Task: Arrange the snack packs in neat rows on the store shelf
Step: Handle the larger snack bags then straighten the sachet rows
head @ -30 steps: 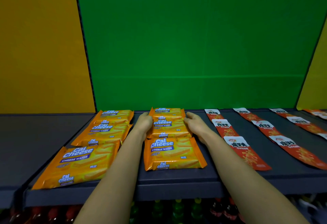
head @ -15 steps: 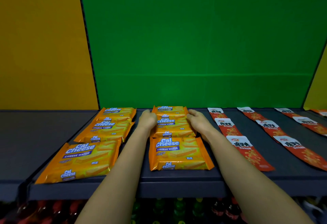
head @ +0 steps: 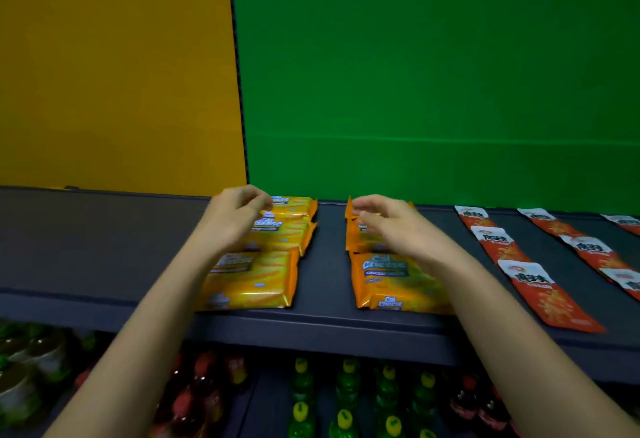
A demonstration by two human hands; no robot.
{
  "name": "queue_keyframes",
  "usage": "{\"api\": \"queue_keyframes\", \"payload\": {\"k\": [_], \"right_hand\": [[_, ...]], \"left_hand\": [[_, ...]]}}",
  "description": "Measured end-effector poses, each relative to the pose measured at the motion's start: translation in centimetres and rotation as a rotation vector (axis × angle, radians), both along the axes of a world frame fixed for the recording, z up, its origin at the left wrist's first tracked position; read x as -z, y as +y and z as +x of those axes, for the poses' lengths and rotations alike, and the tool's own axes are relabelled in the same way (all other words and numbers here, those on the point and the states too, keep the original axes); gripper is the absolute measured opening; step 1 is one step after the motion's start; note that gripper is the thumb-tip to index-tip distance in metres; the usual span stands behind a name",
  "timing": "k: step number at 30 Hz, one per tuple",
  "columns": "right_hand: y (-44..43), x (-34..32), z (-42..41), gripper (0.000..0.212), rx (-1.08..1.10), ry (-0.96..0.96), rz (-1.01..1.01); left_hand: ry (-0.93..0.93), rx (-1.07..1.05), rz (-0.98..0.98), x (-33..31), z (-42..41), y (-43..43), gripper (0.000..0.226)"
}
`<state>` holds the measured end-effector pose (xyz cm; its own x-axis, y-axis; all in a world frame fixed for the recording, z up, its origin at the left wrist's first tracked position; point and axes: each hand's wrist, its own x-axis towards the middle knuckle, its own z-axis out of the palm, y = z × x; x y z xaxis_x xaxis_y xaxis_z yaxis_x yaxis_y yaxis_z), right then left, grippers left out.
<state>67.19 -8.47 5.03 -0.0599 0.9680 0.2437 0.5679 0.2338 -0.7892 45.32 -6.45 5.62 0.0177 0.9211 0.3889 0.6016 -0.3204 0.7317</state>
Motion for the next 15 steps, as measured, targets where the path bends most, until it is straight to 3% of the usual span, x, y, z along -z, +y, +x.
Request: {"api": "queue_keyframes", "payload": {"k": [4,6,9,12,15], "right_hand": [[-2.4,1.0,-4.4,0.036,-0.031,-0.003,0.01],[-3.3,2.3,-6.7,0.039,-0.052,-0.023,-0.008],[-3.9,4.2,-9.5,0.042,-0.033,-0.022,-0.029],[-4.3,4.8,-11.2,0.044,0.031,0.0,-0.055],[-4.8,5.2,-12.0,0.048,0.097,-0.068,-0.054]], "left_hand": [[0.002,0.006,-0.074,1.8,-5.9,-1.4,0.025],[0.061,0.043,-0.138,3.1,-8.1,-1.7,0.035],[0.144,0.18,-0.276,5.2,-10.6,-2.3,0.07],[0.14,0.328,-0.352,6.1,-11.9,-3.0,0.123],[0.214,0.398,-0.311,6.1,-12.1,-3.0,0.136]]}}
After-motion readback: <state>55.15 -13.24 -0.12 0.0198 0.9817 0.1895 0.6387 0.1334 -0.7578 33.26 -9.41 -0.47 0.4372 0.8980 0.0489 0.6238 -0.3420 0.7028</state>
